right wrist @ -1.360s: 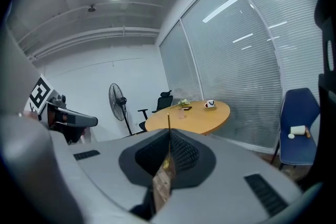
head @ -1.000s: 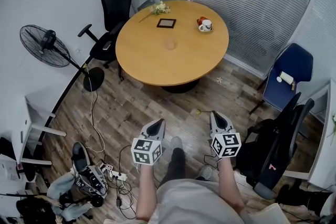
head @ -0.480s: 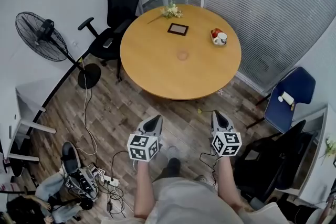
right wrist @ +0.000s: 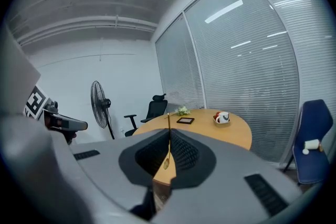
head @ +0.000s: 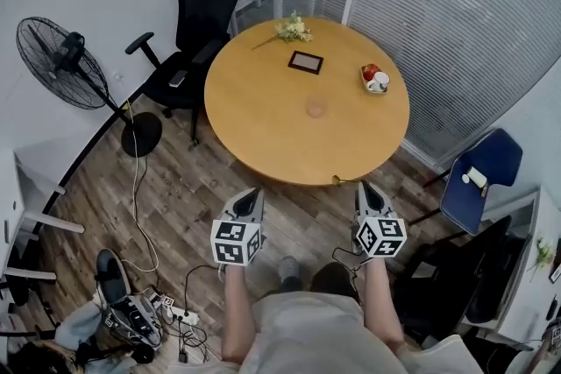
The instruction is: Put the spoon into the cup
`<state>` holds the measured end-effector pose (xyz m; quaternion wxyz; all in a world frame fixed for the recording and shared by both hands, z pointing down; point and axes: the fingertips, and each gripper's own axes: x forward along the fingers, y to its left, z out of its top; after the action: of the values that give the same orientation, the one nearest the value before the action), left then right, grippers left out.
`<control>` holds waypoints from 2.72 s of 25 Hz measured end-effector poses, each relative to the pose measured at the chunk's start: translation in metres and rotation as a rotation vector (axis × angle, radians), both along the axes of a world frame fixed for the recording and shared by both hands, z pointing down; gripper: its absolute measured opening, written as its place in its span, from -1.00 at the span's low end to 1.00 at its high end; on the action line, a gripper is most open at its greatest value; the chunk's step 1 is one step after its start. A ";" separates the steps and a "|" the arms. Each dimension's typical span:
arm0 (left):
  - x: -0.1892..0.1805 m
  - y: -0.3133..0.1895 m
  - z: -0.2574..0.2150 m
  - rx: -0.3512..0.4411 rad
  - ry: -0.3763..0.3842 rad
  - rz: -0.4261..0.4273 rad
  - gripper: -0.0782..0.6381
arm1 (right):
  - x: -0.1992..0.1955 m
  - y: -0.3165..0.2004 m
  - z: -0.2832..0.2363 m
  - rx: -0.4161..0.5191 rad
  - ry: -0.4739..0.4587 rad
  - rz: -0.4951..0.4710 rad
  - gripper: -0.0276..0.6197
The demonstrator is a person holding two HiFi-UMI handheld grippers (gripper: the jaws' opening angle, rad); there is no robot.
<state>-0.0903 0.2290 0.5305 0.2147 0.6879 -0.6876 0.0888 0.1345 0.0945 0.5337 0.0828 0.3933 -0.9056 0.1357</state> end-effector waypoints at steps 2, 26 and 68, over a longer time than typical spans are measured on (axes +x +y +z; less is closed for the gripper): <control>-0.008 0.002 0.003 -0.009 0.002 0.002 -0.76 | -0.004 -0.003 0.001 0.000 0.002 0.008 -0.90; -0.127 -0.049 -0.012 0.023 0.009 -0.130 -0.76 | -0.106 -0.096 0.022 -0.040 0.029 -0.078 -0.90; -0.154 -0.385 0.002 -0.039 -0.027 0.171 -0.76 | -0.173 -0.379 0.009 -0.009 0.006 0.074 -0.90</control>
<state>-0.2443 -0.1556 0.5322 0.2103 0.7384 -0.6275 0.1295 -0.0389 -0.2843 0.5424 0.0823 0.4265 -0.8896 0.1415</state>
